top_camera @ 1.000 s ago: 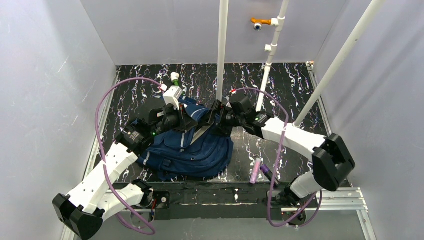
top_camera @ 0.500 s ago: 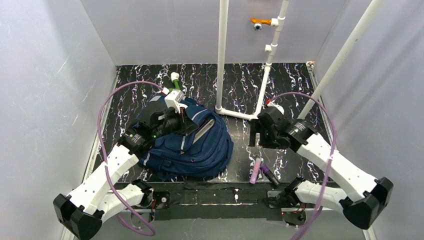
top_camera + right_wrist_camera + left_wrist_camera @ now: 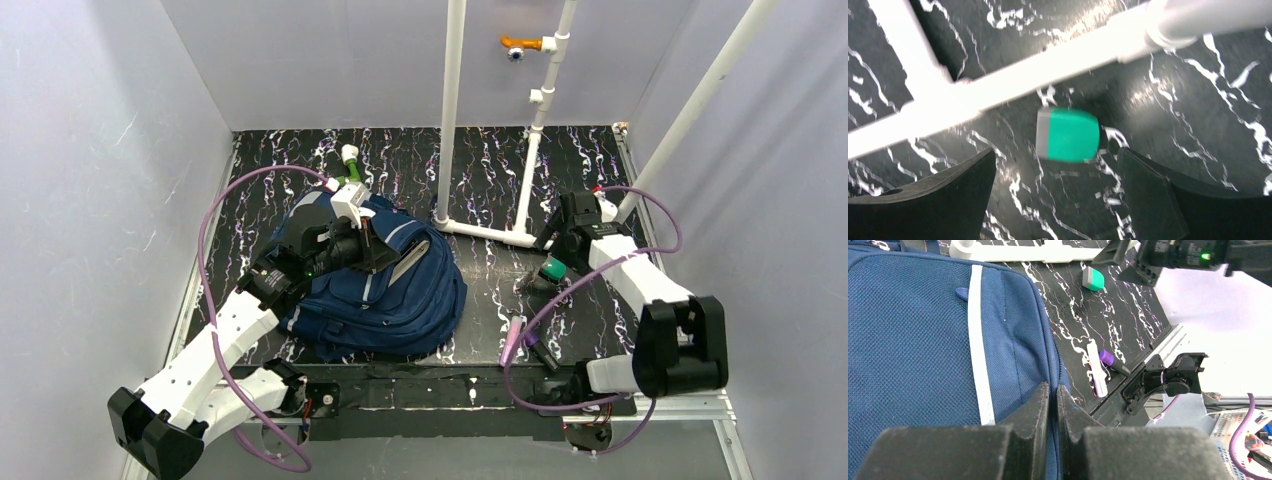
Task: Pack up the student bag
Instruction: Pick up the stationery from the center of the board.
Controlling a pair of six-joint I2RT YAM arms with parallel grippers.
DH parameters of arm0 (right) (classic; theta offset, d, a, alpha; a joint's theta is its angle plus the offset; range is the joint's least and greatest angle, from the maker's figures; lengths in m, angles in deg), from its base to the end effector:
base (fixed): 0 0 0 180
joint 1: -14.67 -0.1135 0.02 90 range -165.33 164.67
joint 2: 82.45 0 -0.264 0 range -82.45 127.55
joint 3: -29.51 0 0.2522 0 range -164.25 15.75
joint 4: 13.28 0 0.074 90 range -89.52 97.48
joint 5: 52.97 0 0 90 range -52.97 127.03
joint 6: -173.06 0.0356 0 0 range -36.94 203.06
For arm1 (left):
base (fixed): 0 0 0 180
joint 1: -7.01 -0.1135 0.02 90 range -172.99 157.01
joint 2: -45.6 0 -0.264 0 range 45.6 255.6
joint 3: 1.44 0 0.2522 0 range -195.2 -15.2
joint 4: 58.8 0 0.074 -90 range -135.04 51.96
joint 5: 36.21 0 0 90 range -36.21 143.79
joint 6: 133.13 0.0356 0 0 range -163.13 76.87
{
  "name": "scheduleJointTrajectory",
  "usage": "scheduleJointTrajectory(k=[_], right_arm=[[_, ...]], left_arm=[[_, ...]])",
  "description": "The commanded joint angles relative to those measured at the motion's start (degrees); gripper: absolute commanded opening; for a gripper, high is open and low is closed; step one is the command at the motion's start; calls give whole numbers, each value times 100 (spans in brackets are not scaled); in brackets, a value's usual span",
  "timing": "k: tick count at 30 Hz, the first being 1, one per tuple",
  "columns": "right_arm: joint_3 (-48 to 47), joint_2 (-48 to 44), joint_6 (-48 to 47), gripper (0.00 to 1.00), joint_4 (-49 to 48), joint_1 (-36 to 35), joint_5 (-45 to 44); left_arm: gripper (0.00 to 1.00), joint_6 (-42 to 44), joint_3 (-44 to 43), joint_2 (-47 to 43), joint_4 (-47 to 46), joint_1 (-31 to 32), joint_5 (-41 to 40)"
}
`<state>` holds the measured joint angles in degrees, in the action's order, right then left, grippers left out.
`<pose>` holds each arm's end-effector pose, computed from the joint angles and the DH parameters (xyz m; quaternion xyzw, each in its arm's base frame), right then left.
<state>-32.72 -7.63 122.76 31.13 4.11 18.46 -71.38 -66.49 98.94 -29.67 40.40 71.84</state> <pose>0.2534 0.0357 0.2230 0.2824 0.9043 -0.0210 0.3195 0.1711 -0.1260 0.3442 0.1284 0.7911 -0.4081 0.4372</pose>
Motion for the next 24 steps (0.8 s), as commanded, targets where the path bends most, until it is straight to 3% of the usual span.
scheduleJointTrajectory(k=[1,4,14,18,24], right_arm=[[139,646,201,98,-1327,178,84],[114,1019,216,95,-1372,161,356],[490,1278,-84,87,-1217,-144,-194],[523,1307,-209,58,-1184,-186,-267],[549,472,-601,43,-1133,-844,12]], left_arm=[[0,-77,-99,-253,-477,45,443],[0,-101,-118,-246,-478,45,478],[0,-191,-89,-175,-598,50,525],[0,-162,-175,-149,-540,45,501],[0,-14,-296,-261,-298,45,306]])
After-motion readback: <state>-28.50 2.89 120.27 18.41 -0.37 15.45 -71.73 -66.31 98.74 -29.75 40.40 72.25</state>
